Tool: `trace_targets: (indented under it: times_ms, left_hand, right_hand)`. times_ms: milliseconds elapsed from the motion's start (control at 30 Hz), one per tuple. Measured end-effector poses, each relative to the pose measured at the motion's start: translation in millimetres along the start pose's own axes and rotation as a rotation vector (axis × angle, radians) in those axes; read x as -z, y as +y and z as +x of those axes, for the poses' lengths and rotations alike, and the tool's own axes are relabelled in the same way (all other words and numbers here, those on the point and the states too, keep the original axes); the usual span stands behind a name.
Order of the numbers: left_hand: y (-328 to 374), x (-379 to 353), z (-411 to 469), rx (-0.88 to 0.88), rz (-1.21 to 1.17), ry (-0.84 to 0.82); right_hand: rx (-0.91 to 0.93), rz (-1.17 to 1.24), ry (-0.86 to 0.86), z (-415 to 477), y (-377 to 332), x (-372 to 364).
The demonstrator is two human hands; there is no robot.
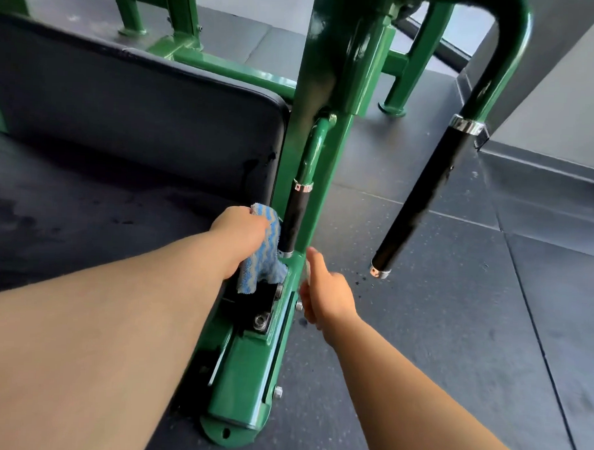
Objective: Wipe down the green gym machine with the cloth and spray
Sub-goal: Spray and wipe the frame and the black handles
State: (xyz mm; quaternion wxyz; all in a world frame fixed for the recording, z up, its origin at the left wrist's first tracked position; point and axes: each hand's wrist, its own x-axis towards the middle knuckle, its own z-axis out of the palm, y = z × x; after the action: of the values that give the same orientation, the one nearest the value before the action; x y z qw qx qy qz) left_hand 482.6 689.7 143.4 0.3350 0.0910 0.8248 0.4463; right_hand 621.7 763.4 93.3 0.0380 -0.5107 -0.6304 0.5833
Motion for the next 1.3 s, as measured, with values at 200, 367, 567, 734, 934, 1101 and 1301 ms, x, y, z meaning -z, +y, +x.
trace_targets:
  times_ms: [200,367,567,734,934,1101,1301]
  left_hand:
    - [-8,-15,-5,0.062,0.023,-0.101]
    - [-18,-24,-22,0.035,0.190,-0.247]
    - [-12,-15,-17,-0.069,0.125,-0.140]
    - [5,-4,-22,-0.135,0.011,-0.013]
    - [54,6,-28,-0.166,-0.249,-0.258]
    - [105,13,-17,-0.401,-0.405,-0.127]
    - [131,-8,13,-0.408,-0.512,0.280]
  right_hand:
    - [-0.028,-0.118,0.038,-3,100,10]
    - [-0.011,-0.288,0.057,-7,132,22]
    - [-0.071,-0.234,-0.004,-18,154,25]
    - [0.228,-0.291,0.371,-43,124,28]
    - [0.363,0.291,0.067,-46,-21,20]
    - [0.436,0.385,0.165,-25,-119,29]
    - [0.306,-0.046,0.347,21,-187,43]
